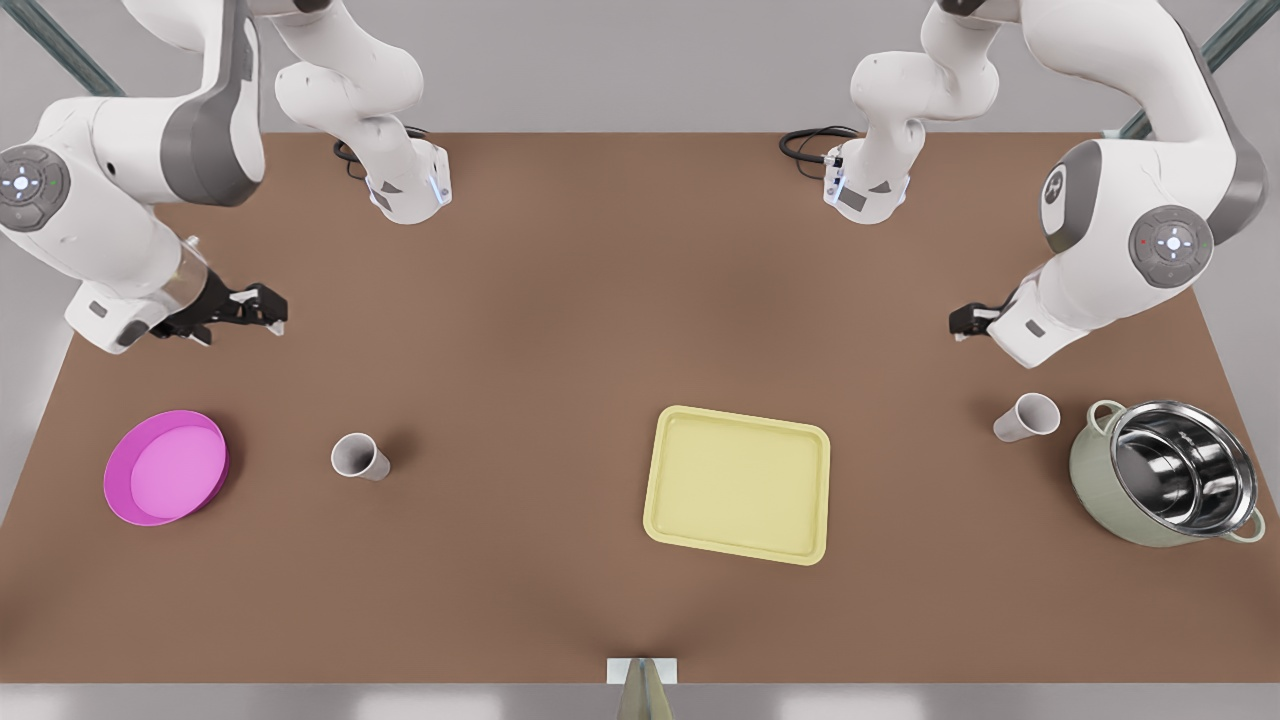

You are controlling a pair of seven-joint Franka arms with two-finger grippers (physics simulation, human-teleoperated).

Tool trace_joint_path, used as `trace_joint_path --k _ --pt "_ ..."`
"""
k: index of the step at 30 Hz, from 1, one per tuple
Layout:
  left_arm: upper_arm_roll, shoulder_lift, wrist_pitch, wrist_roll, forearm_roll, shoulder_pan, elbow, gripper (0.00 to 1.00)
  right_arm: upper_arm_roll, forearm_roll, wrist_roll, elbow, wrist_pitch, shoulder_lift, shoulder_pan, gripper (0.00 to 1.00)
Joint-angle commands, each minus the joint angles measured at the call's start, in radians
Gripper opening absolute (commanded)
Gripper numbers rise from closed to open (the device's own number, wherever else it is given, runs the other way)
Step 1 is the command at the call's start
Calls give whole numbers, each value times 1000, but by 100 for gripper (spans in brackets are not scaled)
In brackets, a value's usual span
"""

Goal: Use both arms to respectively pick up the white IKEA cups from the middle-left and middle-right positions, then place the white IKEA cups onto the middle-middle tray, ensuring that the cups remain upright and do not tip over

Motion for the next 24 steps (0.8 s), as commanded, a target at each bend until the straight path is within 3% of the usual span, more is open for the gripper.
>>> trace_joint_path --k 1,3,4,8,10,17,21,24 --pt "1 -1 20 18 -1 -3 2 100 -1 6 -75 0 23 1 -8 100" --pt "1 31 23 21 1 9 3 100 0 2 -75 3 28 36 -6 100" --pt "1 113 41 22 2 34 25 100 2 -7 -74 6 85 122 0 100" --pt "28 315 416 237 -4 122 5 100 2 39 -57 75 330 417 -14 100" --pt "48 320 498 276 -4 143 -69 100 2 90 -57 73 407 489 -37 100" --pt "87 340 560 276 -6 243 -156 100 5 148 -74 -108 602 501 -100 100" --pt "116 337 643 274 -7 232 -294 100 8 160 -75 -203 703 503 -115 100" --pt "116 352 675 272 -12 241 -308 100 8 205 -124 -220 728 521 -123 100"
